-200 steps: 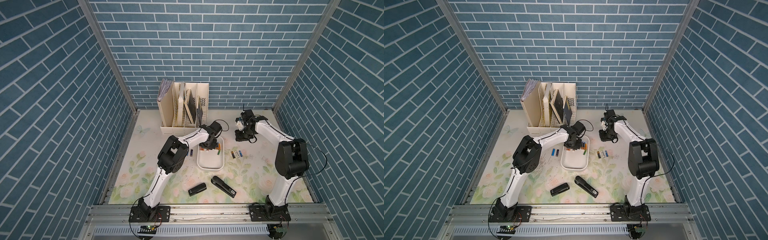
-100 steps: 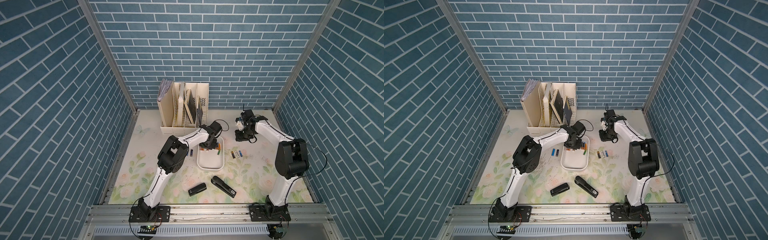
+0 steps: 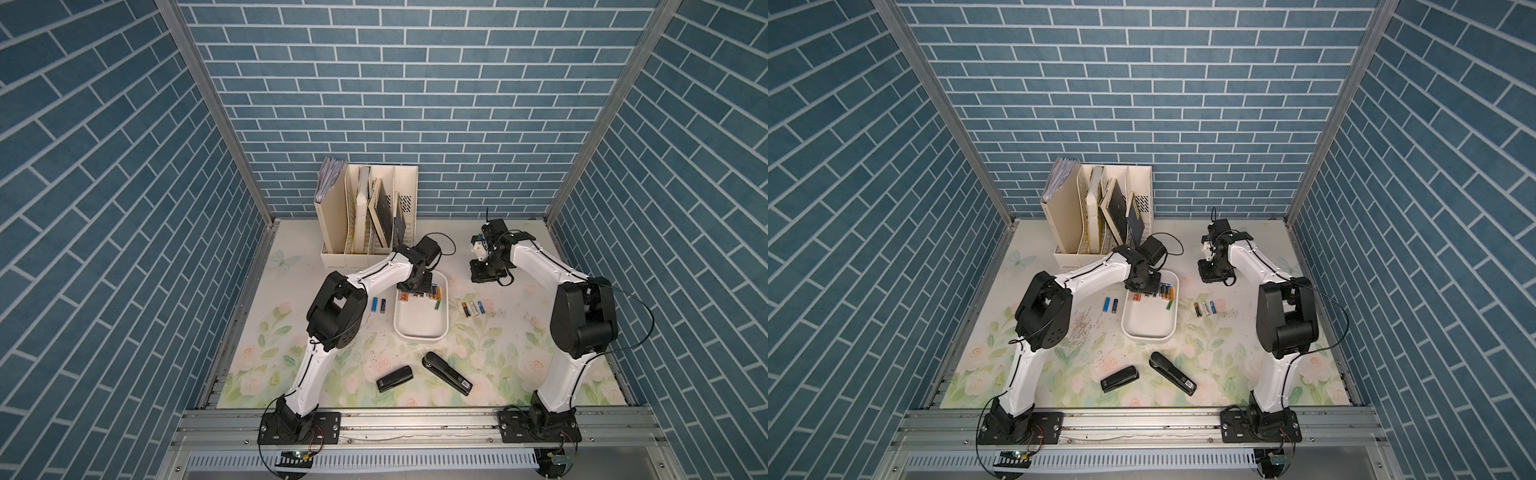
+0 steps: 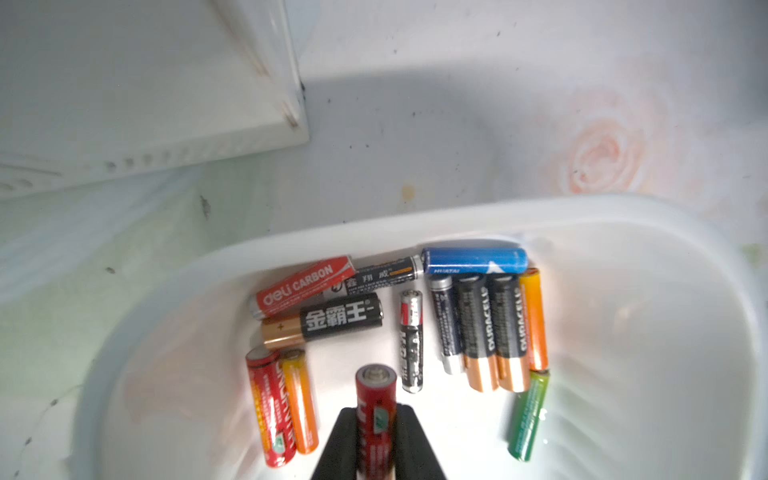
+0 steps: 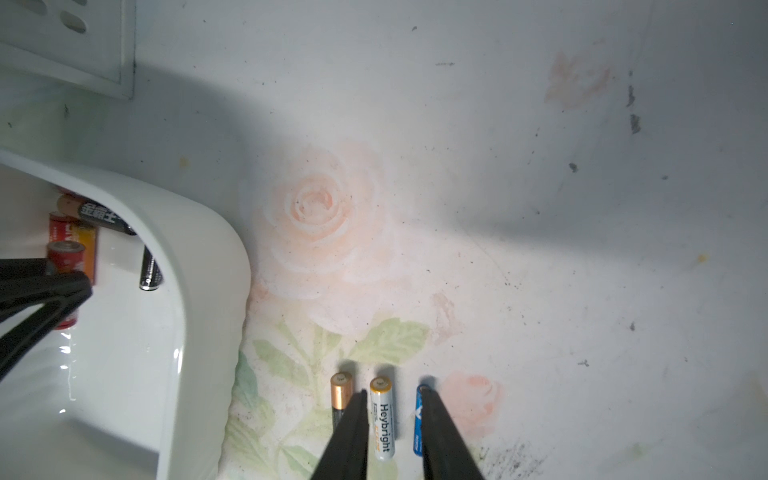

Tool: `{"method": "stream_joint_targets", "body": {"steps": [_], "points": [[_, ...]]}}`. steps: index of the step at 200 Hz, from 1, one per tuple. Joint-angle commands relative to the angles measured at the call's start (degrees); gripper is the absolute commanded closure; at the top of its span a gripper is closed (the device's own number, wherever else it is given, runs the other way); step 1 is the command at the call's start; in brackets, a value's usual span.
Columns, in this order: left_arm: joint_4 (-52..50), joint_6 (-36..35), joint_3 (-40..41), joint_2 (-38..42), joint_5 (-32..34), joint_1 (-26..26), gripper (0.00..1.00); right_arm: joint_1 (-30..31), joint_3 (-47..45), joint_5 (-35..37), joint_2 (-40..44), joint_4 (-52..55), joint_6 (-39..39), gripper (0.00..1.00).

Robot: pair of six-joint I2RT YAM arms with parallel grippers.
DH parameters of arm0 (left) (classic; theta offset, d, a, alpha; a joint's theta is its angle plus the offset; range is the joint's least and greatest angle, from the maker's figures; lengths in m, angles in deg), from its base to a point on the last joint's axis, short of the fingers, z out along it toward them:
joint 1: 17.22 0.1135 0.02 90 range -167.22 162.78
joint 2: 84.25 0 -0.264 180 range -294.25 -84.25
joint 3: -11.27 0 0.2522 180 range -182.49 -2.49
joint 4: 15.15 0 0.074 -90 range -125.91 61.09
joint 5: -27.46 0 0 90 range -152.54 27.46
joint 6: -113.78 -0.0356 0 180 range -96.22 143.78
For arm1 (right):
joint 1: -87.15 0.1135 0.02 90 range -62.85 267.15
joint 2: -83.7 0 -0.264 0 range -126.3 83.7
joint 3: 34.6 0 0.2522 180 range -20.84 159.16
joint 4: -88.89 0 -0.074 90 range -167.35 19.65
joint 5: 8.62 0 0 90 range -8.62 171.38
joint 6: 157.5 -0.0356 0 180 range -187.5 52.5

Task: Take the batteries out of the storage box
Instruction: Place the battery at the center of the board.

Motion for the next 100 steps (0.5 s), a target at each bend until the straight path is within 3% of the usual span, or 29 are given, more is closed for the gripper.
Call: {"method": "stream_joint_targets", "body": {"steps": [1,44,100], "points": [[-0.1,0.5,0.5,2.7,-0.2,0.6,0.80,-0.3,0.2,-0.1,1.7,0.7,1.6,0.74],[-1.1,0.5,1.8,6.3,-0.1,2.4,0.79,-0.3,0.4,-0.2,1.8,0.8,1.6,0.74],[-0.8,0.0,10.0,16.4,-0.1,7.8,0.80,-0.3,0.9,-0.6,1.5,0.8,1.5,0.74]]}}
